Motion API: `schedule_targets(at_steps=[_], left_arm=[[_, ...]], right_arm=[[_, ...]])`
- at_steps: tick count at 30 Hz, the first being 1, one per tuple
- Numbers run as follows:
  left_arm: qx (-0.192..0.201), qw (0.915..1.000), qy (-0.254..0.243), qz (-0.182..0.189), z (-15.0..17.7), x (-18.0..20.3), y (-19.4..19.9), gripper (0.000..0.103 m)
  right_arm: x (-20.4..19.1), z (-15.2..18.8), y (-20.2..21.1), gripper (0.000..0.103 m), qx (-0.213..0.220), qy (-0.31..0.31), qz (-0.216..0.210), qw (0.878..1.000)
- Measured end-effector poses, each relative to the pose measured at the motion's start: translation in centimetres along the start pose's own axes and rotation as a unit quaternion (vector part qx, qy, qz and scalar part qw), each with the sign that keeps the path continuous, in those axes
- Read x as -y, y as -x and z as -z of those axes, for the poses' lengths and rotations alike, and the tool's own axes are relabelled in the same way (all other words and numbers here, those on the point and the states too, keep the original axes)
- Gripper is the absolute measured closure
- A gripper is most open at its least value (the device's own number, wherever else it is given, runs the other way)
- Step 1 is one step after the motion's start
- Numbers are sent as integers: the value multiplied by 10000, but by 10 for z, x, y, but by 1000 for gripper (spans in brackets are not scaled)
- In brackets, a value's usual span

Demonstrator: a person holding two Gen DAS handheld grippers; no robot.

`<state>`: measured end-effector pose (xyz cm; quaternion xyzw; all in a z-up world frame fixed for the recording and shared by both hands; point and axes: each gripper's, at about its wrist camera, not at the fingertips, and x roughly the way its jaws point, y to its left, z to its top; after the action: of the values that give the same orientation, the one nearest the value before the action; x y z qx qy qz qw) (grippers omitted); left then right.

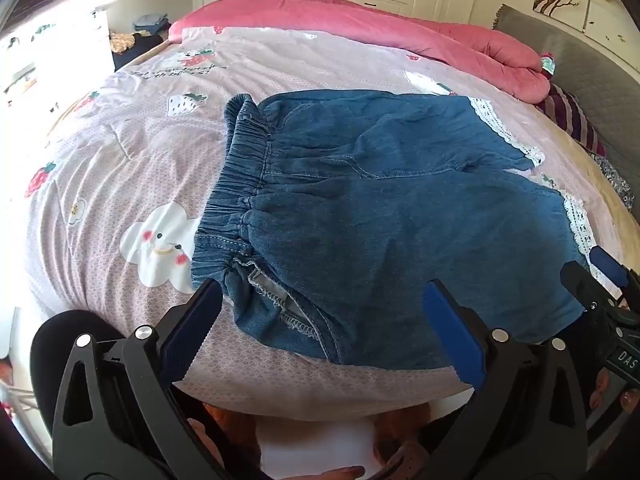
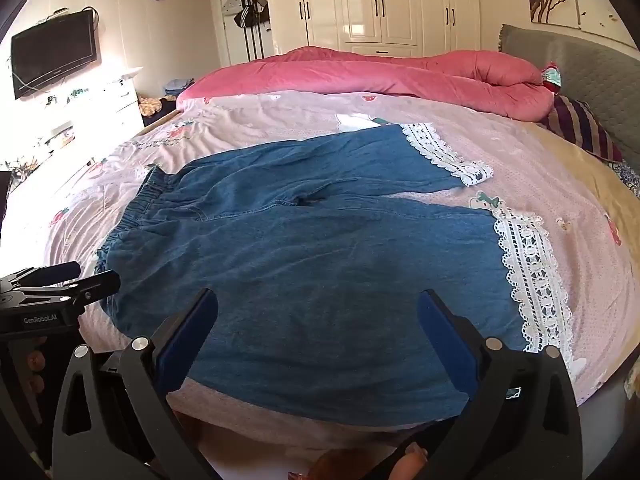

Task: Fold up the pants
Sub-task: 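Position both grippers over the denim pants waistband and leg hems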

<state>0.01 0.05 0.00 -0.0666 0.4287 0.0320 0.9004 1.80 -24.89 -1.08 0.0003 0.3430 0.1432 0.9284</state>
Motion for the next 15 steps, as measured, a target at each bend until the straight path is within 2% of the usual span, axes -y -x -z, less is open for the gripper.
schedule_targets(at_steps=[8,15], left_arm=[[51,10000,-6,-17,-3,-1,2,8],[73,9999,-73,-74,0,4,3,8]], right_arm=[[-4,0,2,4,103,34,-26,9999],[-11,-1,1,4,5,153,60,9999]])
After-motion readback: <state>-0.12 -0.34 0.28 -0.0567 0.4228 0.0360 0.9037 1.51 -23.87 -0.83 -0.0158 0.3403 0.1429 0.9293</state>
